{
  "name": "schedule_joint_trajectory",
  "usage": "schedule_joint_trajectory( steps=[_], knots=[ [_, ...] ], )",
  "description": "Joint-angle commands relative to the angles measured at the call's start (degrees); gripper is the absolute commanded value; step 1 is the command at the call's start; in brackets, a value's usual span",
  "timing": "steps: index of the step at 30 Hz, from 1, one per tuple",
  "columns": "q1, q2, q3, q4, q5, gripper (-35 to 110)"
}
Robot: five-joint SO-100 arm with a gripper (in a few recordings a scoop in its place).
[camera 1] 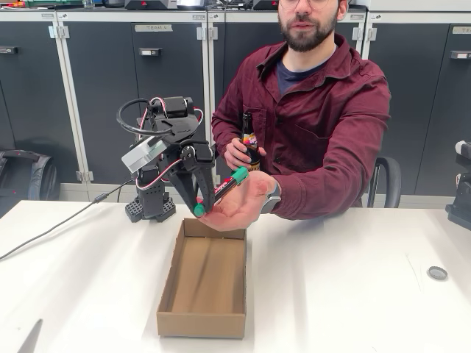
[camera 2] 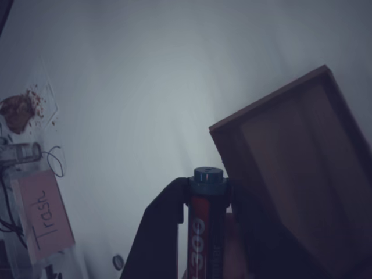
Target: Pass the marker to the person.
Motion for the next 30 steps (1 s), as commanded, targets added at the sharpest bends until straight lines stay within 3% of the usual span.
schedule_joint_trajectory(
  steps=[1,13,21,30],
  knots=[
    [2.11,-0.35,0.00,-3.08,-1.14,-5],
    [4.22,-0.62,0.62,-5.10,-1.76,-5],
    [4.04,0.70,4.31,-5.36,-1.85,22],
    [4.57,2.02,5.80,-6.06,-2.37,27]
  ],
)
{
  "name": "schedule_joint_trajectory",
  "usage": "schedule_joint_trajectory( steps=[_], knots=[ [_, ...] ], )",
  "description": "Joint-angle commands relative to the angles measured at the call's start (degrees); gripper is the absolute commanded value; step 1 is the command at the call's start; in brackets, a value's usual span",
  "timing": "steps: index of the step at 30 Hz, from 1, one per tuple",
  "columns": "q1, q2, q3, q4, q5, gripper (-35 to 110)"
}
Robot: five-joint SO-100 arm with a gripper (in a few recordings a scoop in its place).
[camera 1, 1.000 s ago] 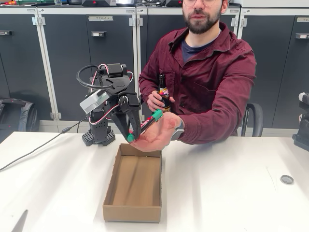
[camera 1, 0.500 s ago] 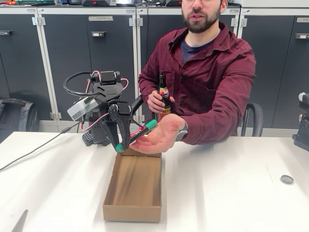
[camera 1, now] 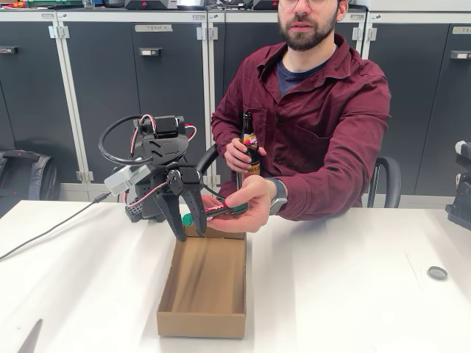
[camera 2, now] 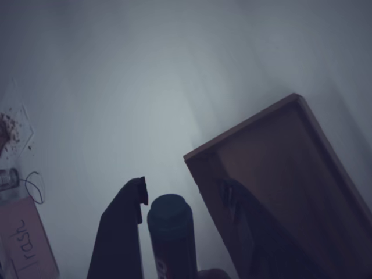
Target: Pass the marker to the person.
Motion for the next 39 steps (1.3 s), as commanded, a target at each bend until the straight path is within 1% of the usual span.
schedule_joint_trajectory(
  steps=[1,10,16,22,32,39],
  knots=[
    [0.79,4.66,0.53,-1.14,-1.14,27],
    [0.88,14.15,11.43,-2.64,-3.25,26],
    [2.81,22.68,16.70,-0.35,-4.75,24],
    [7.73,33.13,29.36,2.64,-6.06,24],
    [20.04,51.06,58.01,-2.46,-7.56,24],
    [26.28,58.97,71.72,-5.89,-8.53,24]
  ],
)
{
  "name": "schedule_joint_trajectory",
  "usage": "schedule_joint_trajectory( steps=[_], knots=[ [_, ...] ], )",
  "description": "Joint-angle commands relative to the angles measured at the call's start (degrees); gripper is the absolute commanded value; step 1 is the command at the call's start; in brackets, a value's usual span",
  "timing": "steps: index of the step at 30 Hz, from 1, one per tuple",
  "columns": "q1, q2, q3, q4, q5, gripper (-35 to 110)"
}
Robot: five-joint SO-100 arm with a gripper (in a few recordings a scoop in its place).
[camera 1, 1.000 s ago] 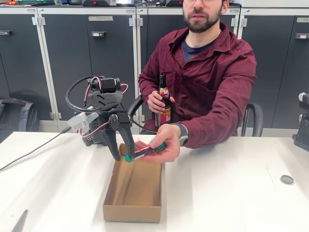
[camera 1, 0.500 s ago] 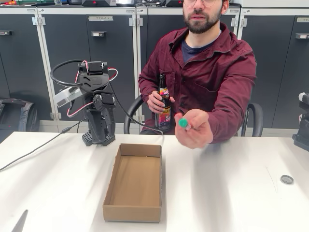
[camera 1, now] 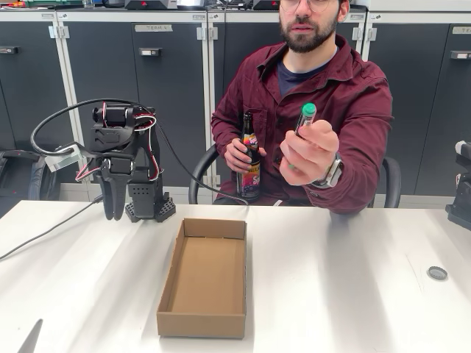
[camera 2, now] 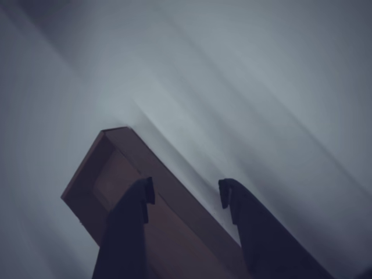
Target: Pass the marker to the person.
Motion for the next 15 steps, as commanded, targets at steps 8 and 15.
schedule_joint_trajectory(
  steps=[8,15],
  knots=[
    [2.46,5.36,2.72,-0.79,0.26,24],
    [2.02,6.24,5.54,-3.08,0.97,24]
  ],
)
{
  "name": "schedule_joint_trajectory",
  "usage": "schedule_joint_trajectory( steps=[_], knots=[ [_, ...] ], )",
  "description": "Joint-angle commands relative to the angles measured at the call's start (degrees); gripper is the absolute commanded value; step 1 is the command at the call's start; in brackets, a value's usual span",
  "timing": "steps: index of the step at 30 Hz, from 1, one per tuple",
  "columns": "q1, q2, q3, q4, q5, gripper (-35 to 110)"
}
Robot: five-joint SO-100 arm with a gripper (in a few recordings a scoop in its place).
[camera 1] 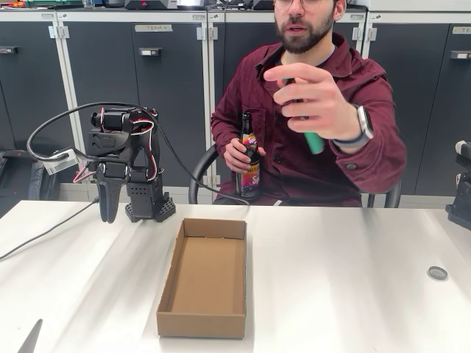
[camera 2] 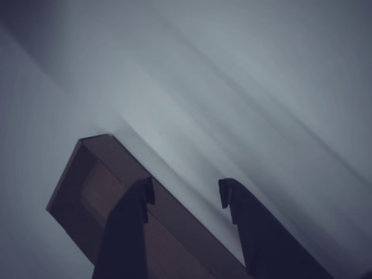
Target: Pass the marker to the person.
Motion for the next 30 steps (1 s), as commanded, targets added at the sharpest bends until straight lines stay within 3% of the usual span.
schedule_joint_trajectory(
  steps=[1,30],
  knots=[
    [-0.09,1.85,-1.05,-0.88,0.62,24],
    [-9.93,-9.67,-16.79,6.77,4.22,25]
  ],
)
